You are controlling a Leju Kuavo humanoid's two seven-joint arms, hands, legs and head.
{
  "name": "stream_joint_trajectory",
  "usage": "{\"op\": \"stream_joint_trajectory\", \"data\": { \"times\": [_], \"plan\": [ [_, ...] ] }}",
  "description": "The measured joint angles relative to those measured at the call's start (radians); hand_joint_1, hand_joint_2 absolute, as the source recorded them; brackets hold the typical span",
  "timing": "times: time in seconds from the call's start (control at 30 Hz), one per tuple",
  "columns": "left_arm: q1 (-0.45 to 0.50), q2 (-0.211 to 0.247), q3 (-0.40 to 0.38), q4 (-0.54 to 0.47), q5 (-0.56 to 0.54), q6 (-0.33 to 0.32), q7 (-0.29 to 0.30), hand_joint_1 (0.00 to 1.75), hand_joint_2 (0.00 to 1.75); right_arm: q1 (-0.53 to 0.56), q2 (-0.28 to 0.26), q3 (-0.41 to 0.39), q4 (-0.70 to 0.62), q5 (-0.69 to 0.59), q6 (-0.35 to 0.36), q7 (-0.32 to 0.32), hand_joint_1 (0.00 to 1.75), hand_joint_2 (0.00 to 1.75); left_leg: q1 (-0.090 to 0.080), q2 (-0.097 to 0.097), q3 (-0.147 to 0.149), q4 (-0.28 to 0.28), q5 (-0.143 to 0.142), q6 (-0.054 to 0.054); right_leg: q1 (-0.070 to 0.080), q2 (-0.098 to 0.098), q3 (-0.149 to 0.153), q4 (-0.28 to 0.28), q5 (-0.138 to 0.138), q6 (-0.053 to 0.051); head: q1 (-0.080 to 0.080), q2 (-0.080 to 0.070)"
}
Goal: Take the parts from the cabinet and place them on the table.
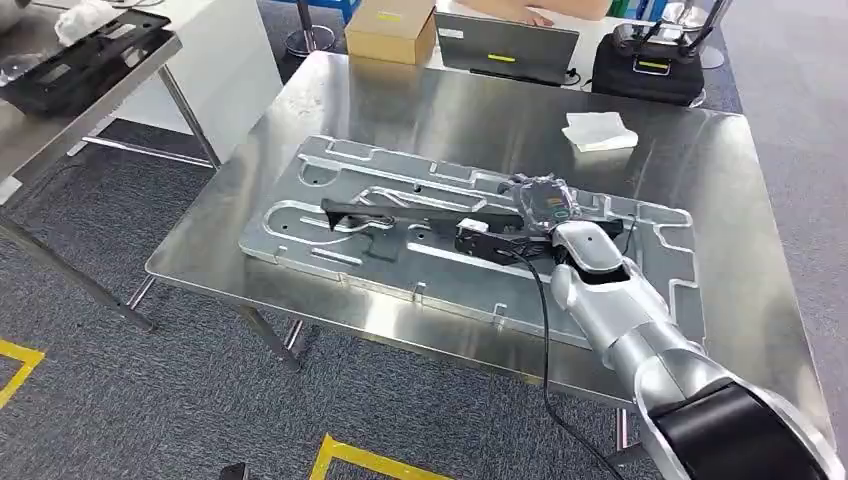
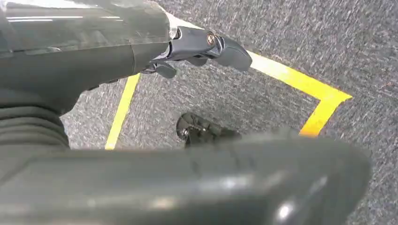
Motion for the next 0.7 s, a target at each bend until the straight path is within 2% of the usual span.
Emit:
{"op": "stream_joint_trajectory", "data": {
  "times": [0.3, 0.4, 0.47, 0.57, 0.7],
  "plan": [
    [0.0, -0.004, 0.002, 0.0, 0.002, 0.006, 0.011, 0.0, 0.0, 0.005, 0.002, -0.051, 0.006, 0.033, 0.007, -0.005, 0.0, 1.75, 0.0, 0.0, 0.0, 0.0, 0.0, 0.0, 0.0, 0.0, 0.0, 0.0, 0.0, 0.0, 0.0, 0.0],
    [0.0, -0.005, 0.004, 0.0, 0.002, 0.005, 0.011, 0.0, 0.0, 0.005, 0.002, -0.082, 0.005, 0.023, 0.009, -0.026, 0.0, 1.75, 0.0, 0.0, 0.0, 0.0, 0.0, 0.0, 0.0, 0.0, 0.0, 0.0, 0.0, 0.0, 0.0, 0.0],
    [0.0, -0.005, 0.008, 0.0, 0.002, 0.003, 0.008, 0.0, 0.0, 0.008, 0.002, -0.117, -0.005, -0.029, 0.019, -0.076, 0.0, 1.75, 0.0, 0.0, 0.0, 0.0, 0.0, 0.0, 0.0, 0.0, 0.0, 0.0, 0.0, 0.0, 0.0, 0.0],
    [0.0, -0.005, 0.014, 0.0, 0.002, 0.002, 0.004, 0.0, 0.0, 0.021, 0.002, -0.202, -0.063, -0.207, 0.086, -0.211, 0.0, 1.75, 0.0, 0.0, 0.0, 0.0, 0.0, 0.0, 0.0, 0.0, 0.0, 0.0, 0.001, 0.0, 0.0, 0.0],
    [0.0, -0.005, 0.019, 0.0, 0.002, 0.0, 0.002, 0.0, 0.0, 0.029, 0.002, -0.31, -0.176, -0.308, 0.157, -0.247, 0.0, 1.75, 0.0, 0.0, 0.0, 0.0, 0.0, 0.0, 0.0, 0.0, 0.0, 0.0, 0.0, 0.0, 0.0, 0.0]
  ]
}}
